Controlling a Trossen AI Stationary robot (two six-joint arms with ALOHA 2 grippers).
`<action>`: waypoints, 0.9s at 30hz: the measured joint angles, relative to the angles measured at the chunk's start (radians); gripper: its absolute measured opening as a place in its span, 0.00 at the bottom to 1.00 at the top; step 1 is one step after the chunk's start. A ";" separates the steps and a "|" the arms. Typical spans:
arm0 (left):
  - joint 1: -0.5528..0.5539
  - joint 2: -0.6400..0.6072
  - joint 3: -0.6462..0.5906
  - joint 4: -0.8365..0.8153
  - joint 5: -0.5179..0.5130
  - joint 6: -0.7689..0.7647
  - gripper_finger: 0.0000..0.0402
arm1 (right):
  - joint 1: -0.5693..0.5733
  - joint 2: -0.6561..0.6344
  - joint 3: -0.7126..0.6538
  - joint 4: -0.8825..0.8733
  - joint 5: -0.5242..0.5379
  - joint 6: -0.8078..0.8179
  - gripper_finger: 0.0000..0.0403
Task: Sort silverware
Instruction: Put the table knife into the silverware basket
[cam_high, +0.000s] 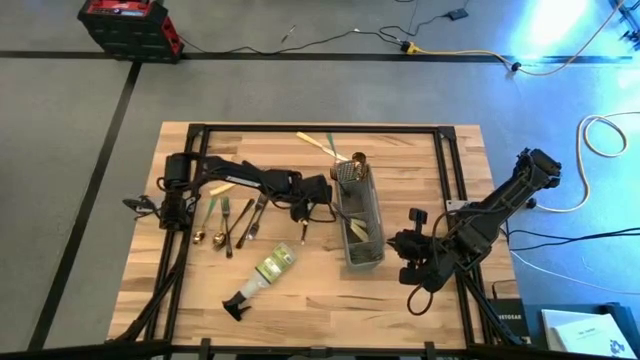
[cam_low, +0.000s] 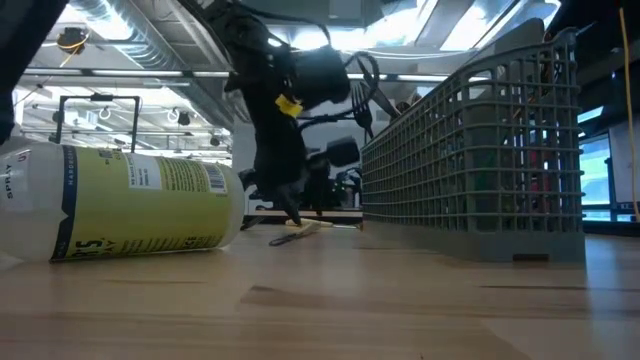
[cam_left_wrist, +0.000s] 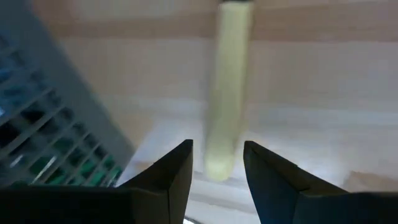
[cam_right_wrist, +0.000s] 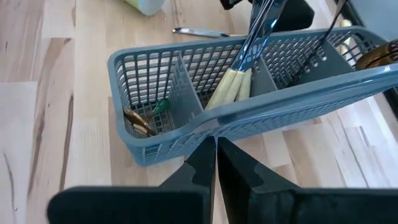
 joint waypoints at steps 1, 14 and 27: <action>-0.002 0.006 0.000 -0.002 0.000 0.006 0.32 | 0.000 0.000 0.000 0.000 -0.005 -0.001 0.00; -0.015 0.013 0.000 -0.069 -0.030 0.062 0.32 | 0.000 0.000 0.000 -0.005 -0.004 -0.005 0.00; -0.043 0.013 0.001 -0.102 -0.044 0.001 0.18 | 0.000 0.000 0.000 -0.005 0.004 -0.012 0.00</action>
